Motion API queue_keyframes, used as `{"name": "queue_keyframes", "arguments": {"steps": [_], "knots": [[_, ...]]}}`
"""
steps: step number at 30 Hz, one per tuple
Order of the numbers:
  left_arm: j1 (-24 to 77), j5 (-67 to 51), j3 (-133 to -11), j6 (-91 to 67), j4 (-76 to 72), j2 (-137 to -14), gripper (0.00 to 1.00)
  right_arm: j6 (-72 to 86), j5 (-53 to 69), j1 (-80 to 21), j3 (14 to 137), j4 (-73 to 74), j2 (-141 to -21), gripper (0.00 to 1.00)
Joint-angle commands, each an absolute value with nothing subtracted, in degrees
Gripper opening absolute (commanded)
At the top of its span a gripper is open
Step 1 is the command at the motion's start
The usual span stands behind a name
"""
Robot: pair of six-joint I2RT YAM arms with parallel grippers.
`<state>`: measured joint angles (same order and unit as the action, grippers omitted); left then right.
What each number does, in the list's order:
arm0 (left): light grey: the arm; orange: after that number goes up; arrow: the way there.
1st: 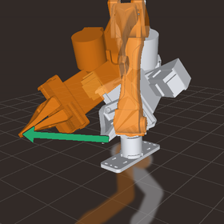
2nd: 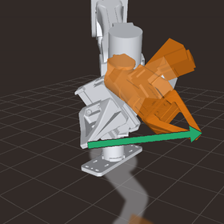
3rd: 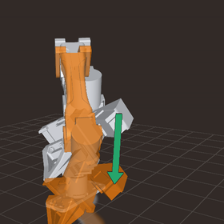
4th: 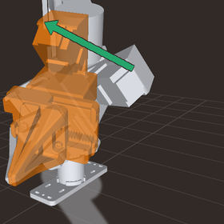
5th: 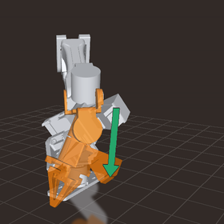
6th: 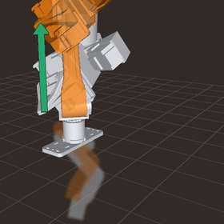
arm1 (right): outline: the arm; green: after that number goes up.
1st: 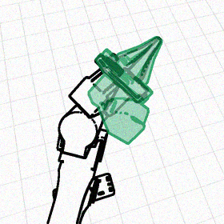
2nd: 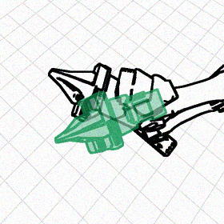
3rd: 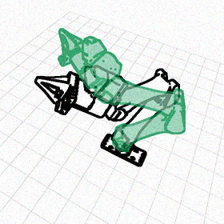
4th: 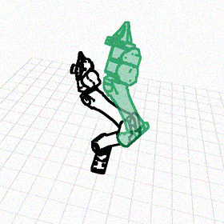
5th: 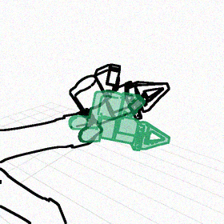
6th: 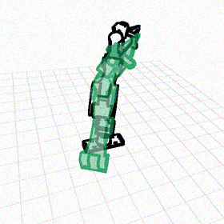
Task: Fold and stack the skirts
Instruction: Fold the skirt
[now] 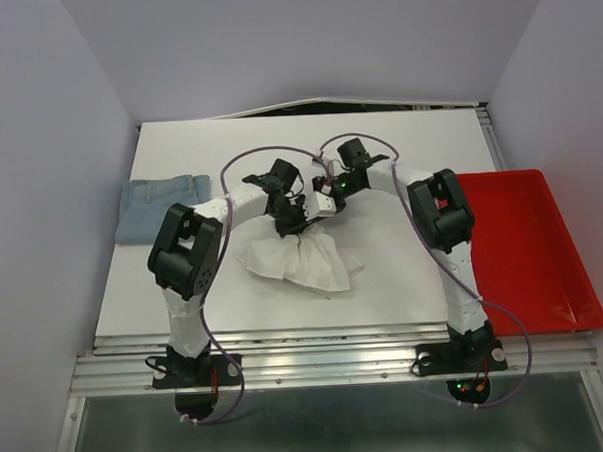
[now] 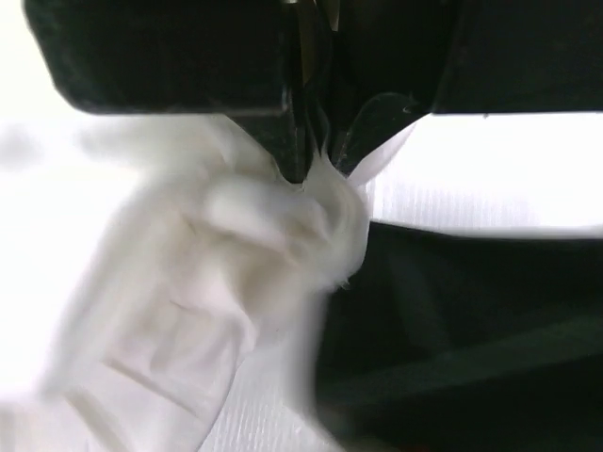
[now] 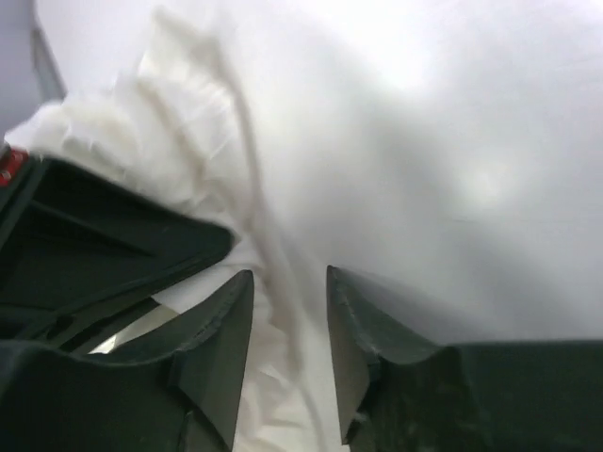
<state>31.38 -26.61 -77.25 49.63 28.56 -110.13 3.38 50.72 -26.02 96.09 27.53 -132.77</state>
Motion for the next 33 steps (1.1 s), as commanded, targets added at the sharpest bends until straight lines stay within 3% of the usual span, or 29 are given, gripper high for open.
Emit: {"name": "queue_keyframes", "arguments": {"steps": [1, 2, 5, 6, 17, 23, 27, 33], "knots": [[32.3, -28.9, -73.7, 53.2, 27.2, -111.5, 0.19, 5.7, 35.5, -18.4, 101.9, 27.3, -134.4, 0.49], [32.8, -28.7, -73.5, 53.0, 27.4, -111.9, 0.21, 6.0, 34.0, -17.7, 102.8, 28.2, -133.6, 0.54], [32.5, -29.0, -74.4, 49.5, 27.4, -112.4, 0.33, 5.6, 32.3, -16.3, 106.2, 31.4, -131.1, 0.55], [32.3, -29.4, -75.4, 47.3, 27.3, -111.6, 0.49, 5.5, 32.2, -16.3, 106.3, 32.2, -130.0, 0.55], [24.5, -32.3, -90.4, 27.9, 28.7, -98.6, 0.68, 13.8, 47.7, -17.7, 86.3, 26.2, -105.8, 0.51], [21.3, -40.0, -82.0, 17.5, 28.5, -90.7, 0.68, 17.8, 52.4, -26.0, 75.5, 20.0, -98.4, 0.5], [20.9, -46.4, -69.5, 11.7, 22.5, -87.2, 0.65, 17.5, 51.4, -30.1, 67.0, 17.0, -98.5, 0.5], [19.9, -47.3, -57.3, 6.1, 16.1, -93.6, 0.55, 11.0, 47.2, -30.9, 64.0, 19.9, -105.3, 0.45]]}}
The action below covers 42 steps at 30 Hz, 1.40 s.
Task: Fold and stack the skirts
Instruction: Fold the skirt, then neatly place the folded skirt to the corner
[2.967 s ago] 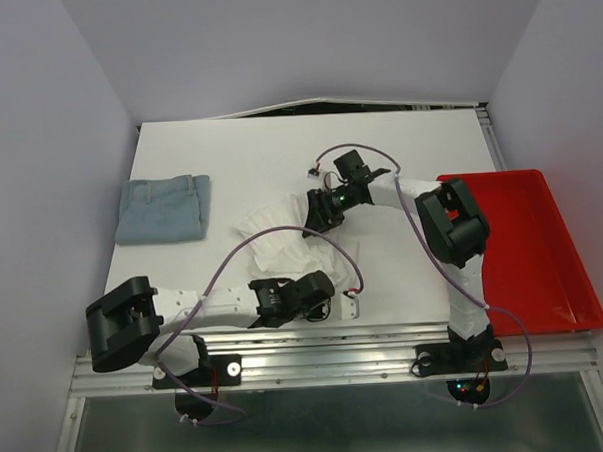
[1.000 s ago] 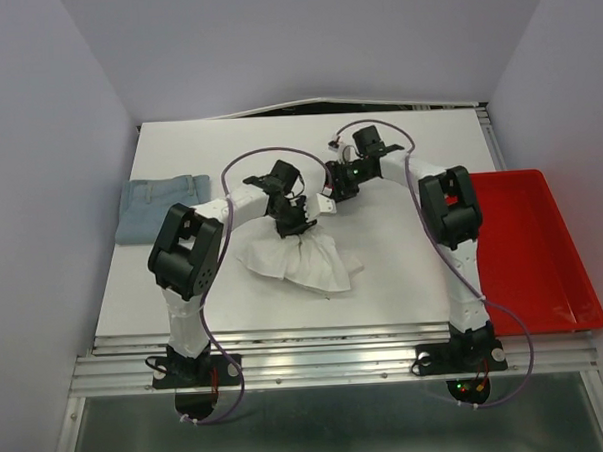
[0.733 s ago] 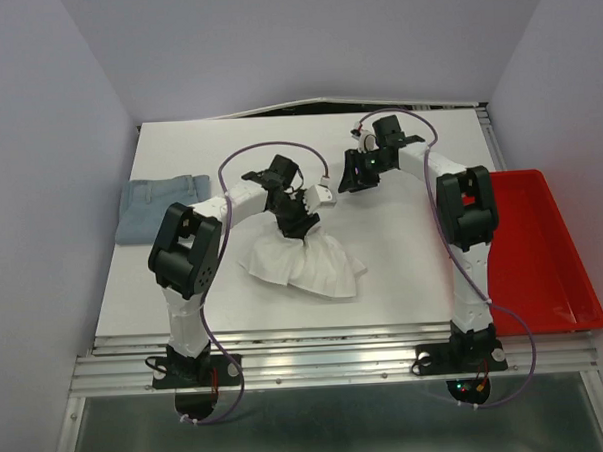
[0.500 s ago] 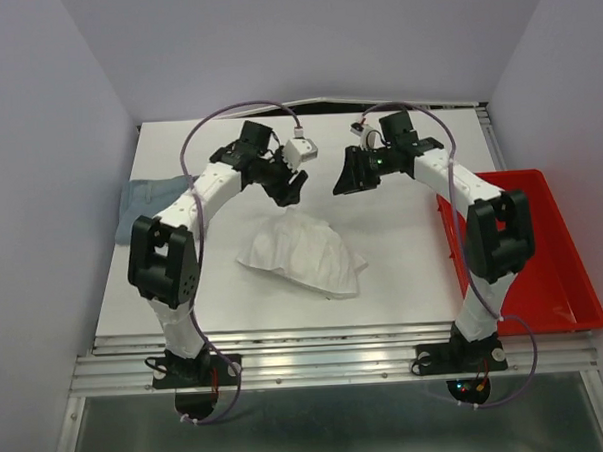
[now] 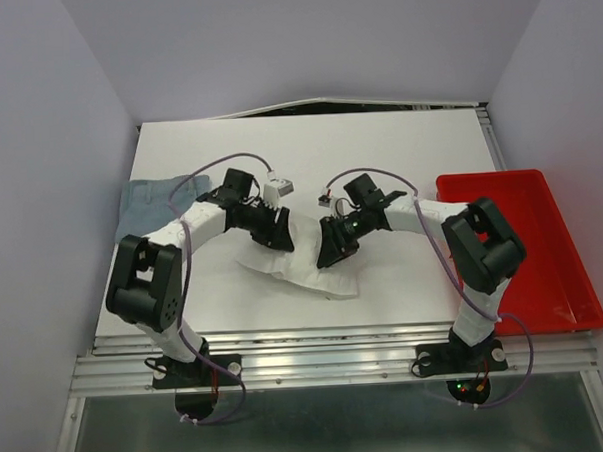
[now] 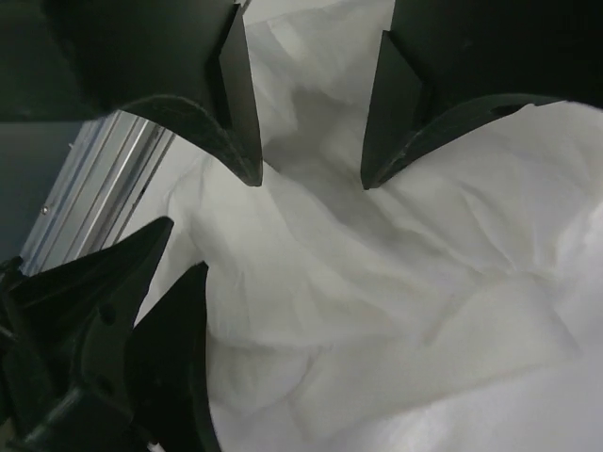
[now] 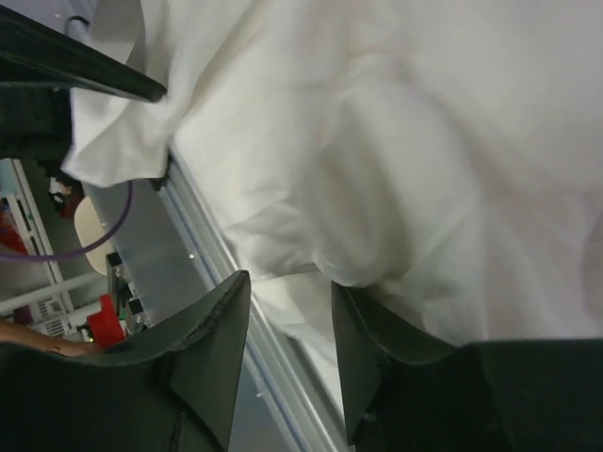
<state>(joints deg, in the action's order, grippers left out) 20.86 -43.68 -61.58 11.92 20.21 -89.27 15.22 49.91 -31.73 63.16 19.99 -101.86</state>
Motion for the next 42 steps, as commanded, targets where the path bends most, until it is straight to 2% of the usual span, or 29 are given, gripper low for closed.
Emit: {"name": "queue_keyframes", "arguments": {"steps": [1, 5, 13, 16, 19, 20, 22, 23, 27, 33, 38, 40, 41, 42], "knots": [[19.4, -47.3, -57.0, 5.4, 15.3, -94.8, 0.55, 10.3, 46.0, -30.9, 64.5, 20.3, -107.6, 0.44], [17.6, -45.2, -57.7, 2.9, 12.4, -102.7, 0.5, 9.1, 38.9, -30.9, 67.8, 20.5, -112.4, 0.4], [15.0, -41.8, -68.7, 1.1, 8.3, -107.1, 0.54, 3.4, 26.5, -30.9, 77.6, 23.0, -117.0, 0.39], [15.0, -43.4, -70.2, 3.7, 10.2, -102.6, 0.62, 2.7, 27.3, -30.9, 80.2, 25.1, -113.7, 0.41], [14.7, -42.3, -67.2, 5.6, 10.2, -94.0, 0.72, 2.1, 29.3, -30.9, 81.6, 26.6, -108.4, 0.47], [14.4, -40.4, -65.9, 4.9, 9.6, -89.0, 0.84, 1.8, 29.0, -30.9, 81.7, 26.6, -107.1, 0.5], [13.2, -37.9, -62.3, 1.6, 7.9, -82.2, 0.98, 0.9, 28.3, -30.9, 82.6, 27.2, -104.1, 0.55], [12.8, -36.4, -61.2, -2.6, 7.4, -80.5, 0.98, 0.7, 26.6, -31.6, 83.0, 27.7, -103.4, 0.61], [9.0, -34.2, -55.1, -14.1, 6.2, -74.4, 0.98, -3.1, 18.0, -36.3, 84.6, 27.6, -101.4, 0.71], [-1.3, -39.3, -46.3, -27.0, 1.0, -72.4, 0.98, -7.8, 2.0, -46.0, 85.6, 25.0, -103.5, 0.73], [-3.4, -37.2, -42.1, -31.6, -1.1, -74.3, 0.98, -10.4, -7.0, -54.7, 86.0, 21.0, -107.7, 0.75], [-3.4, -36.0, -43.5, -31.8, -0.4, -75.6, 0.98, -10.9, -12.3, -56.1, 85.3, 18.4, -109.4, 0.79], [-3.6, -35.2, -44.0, -32.0, -0.2, -77.0, 0.98, -11.7, -13.5, -56.6, 84.8, 15.6, -109.9, 0.86], [-3.8, -35.2, -44.4, -32.0, -0.1, -77.8, 0.98, -12.3, -15.9, -57.2, 84.3, 14.1, -110.6, 0.89]]}}
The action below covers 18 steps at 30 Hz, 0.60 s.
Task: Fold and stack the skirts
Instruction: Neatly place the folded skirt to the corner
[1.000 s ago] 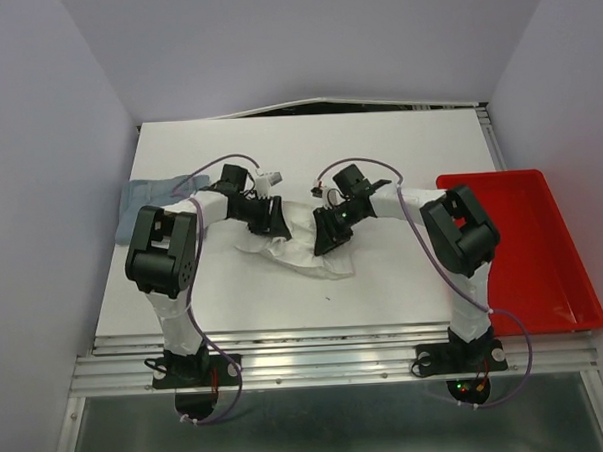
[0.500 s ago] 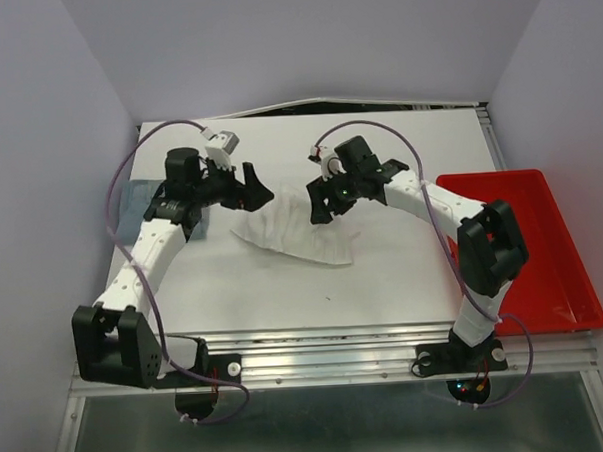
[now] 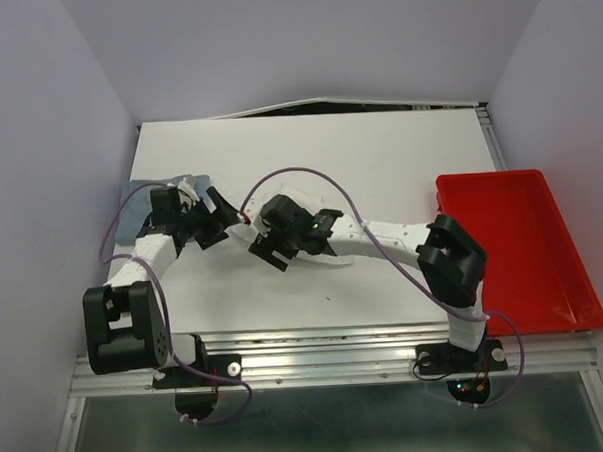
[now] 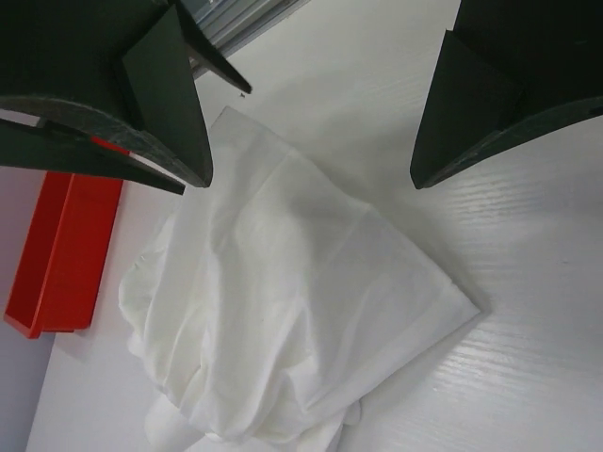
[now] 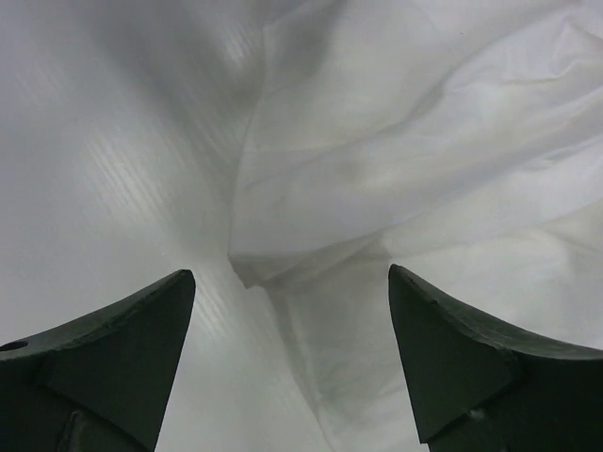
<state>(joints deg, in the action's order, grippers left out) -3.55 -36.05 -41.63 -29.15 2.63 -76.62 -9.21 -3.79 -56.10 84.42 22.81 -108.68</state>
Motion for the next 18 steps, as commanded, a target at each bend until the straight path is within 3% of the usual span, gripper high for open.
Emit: {"name": "queue_keyframes", "arguments": {"steps": [1, 4, 6, 8, 9, 14, 16, 18], "knots": [[-3.9, -34.8, -45.3, -31.9, 0.5, -78.3, 0.98, -13.3, -17.0, -57.2, 83.2, 12.7, -112.0, 0.89], [-3.9, -33.1, -46.5, -31.8, 2.6, -81.3, 0.98, -14.7, -20.6, -57.2, 81.5, 8.2, -115.1, 0.88], [-3.8, -32.7, -46.8, -32.0, 3.1, -82.0, 0.98, -15.6, -22.6, -57.2, 80.6, 7.0, -116.3, 0.81], [-2.8, -32.2, -46.6, -32.1, 3.1, -83.1, 0.98, -16.1, -23.1, -57.2, 78.1, 3.7, -117.1, 0.68], [-2.3, -31.6, -46.2, -32.4, 2.8, -83.5, 0.98, -16.2, -22.8, -57.2, 77.4, 3.0, -117.7, 0.49], [3.3, -30.8, -46.1, -34.7, -2.3, -89.0, 0.98, -15.6, -19.0, -57.2, 73.3, -3.5, -117.2, 0.11], [4.6, -31.2, -46.9, -34.8, -3.6, -90.6, 0.98, -14.9, -17.8, -56.6, 73.3, -3.7, -116.4, 0.04], [5.8, -31.7, -47.5, -34.6, -5.4, -93.1, 0.98, -14.9, -16.4, -55.4, 71.9, -5.1, -115.2, 0.03]]}}
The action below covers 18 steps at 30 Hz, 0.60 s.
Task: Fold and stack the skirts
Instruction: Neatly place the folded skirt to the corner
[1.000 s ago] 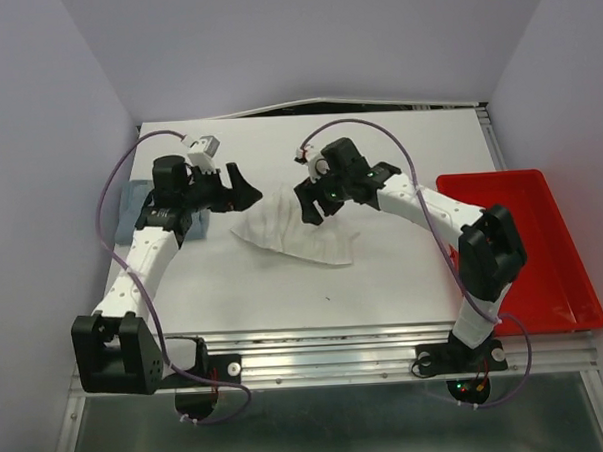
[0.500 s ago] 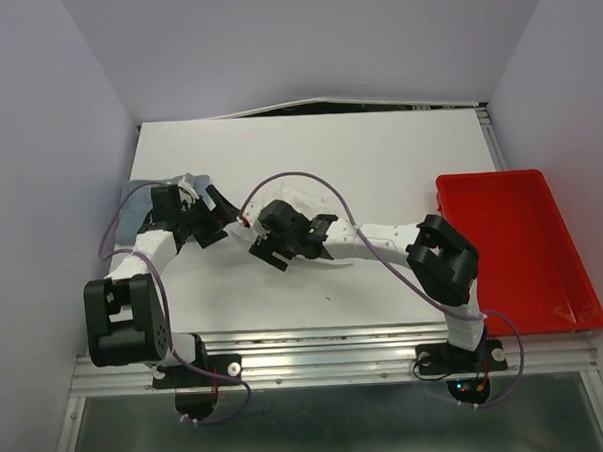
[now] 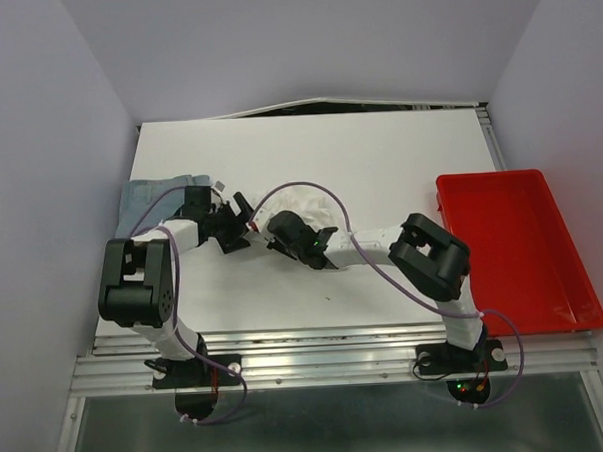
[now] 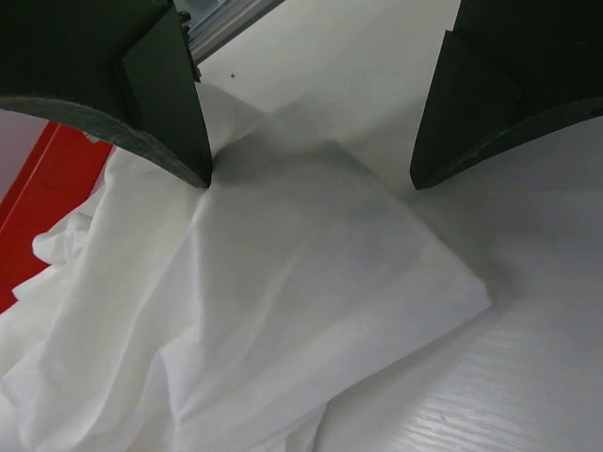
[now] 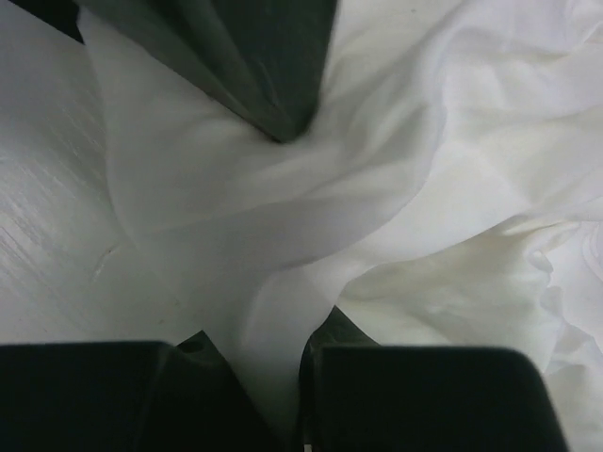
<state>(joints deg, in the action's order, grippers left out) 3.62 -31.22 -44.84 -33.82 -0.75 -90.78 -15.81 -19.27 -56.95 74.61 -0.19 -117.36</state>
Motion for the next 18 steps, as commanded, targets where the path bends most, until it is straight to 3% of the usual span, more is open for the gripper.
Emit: {"name": "queue_keyframes", "arguments": {"steps": [1, 18], "knots": [[6.7, -32.0, -47.5, -35.0, -6.1, -93.8, 0.98, -15.1, -15.6, -55.4, 71.6, -5.3, -114.3, 0.03], [10.5, -39.5, -45.1, -40.4, -23.5, -104.1, 0.98, -17.3, 2.5, -53.6, 66.2, -6.6, -107.6, 0.01]]}}
